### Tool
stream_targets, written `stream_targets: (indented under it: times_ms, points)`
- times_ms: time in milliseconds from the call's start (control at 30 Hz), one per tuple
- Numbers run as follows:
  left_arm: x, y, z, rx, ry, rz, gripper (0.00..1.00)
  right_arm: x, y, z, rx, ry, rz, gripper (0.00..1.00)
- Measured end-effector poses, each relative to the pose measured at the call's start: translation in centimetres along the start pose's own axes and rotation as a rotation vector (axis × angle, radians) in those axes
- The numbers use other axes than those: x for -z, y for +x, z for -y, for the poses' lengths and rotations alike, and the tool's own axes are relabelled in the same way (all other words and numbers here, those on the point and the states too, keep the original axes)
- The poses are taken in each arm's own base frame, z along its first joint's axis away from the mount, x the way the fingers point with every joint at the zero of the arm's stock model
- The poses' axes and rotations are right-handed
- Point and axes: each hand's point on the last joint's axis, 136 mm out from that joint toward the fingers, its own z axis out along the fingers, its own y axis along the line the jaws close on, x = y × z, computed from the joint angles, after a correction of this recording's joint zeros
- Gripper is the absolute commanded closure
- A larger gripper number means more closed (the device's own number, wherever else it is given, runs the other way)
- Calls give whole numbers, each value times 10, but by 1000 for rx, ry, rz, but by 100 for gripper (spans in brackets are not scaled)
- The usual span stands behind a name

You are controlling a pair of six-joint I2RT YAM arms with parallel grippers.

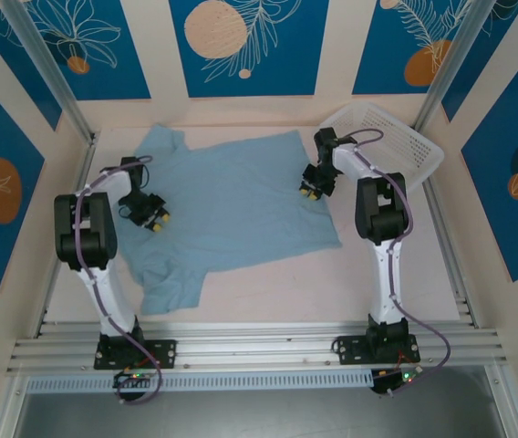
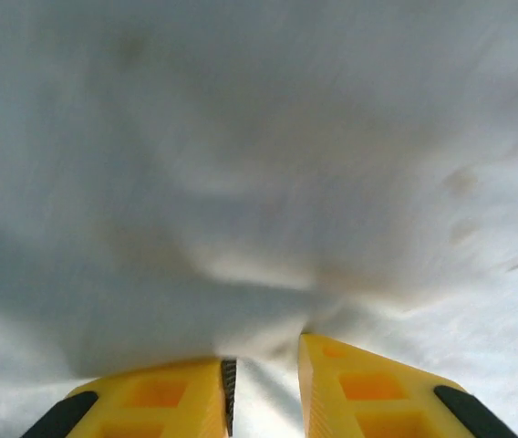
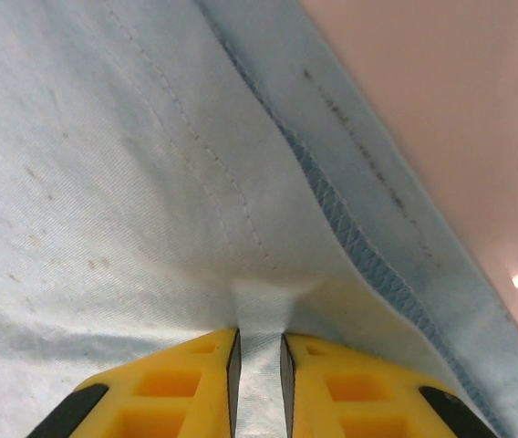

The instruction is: Fold and stack the t-shirts

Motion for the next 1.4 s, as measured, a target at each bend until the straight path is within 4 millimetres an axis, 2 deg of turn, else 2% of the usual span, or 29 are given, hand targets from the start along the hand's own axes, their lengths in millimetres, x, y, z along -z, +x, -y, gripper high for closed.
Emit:
stream_targets:
  times_ms: [200, 267, 333, 467, 567, 667, 733, 767, 833, 933, 1000, 1167, 1267, 1400]
  points:
    - [-4, -38, 34, -57, 21, 17, 72, -3, -21, -15, -8, -28, -10, 78]
    - [-2, -48, 42, -87, 32, 33, 67, -3, -28, -22, 0, -48, -3, 76]
    - [1, -57, 46, -114, 31, 66, 51, -3, -31, -26, 15, -59, 4, 72]
    - [16, -60, 35, -150, -19, 145, 41, 3, -32, -28, 41, -63, 24, 61]
    - [48, -34, 5, -137, -74, 198, 42, 20, -23, -23, 41, -56, 49, 55]
    - [87, 13, -33, -95, -82, 249, 46, 59, -4, -19, 29, -77, 93, 55]
    - [98, 52, -67, -49, -78, 261, 49, 87, 15, -18, 25, -110, 128, 55]
    - [96, 70, -84, -28, -88, 247, 49, 99, 24, -18, 25, -126, 144, 55]
    - [79, 104, -120, 23, -123, 189, 45, 120, 44, -23, 43, -171, 169, 56]
    - [49, 135, -151, 91, -171, 87, 44, 127, 80, -34, 97, -233, 151, 56]
    - [37, 144, -160, 119, -192, 46, 43, 121, 106, -39, 135, -260, 108, 56]
    - [26, 135, -153, 128, -174, 47, 49, 100, 157, -32, 182, -267, -9, 56]
    - [21, 133, -154, 131, -190, 36, 57, 100, 168, -21, 176, -264, -27, 56]
    - [20, 132, -155, 127, -194, 41, 61, 115, 171, -18, 179, -283, -2, 56]
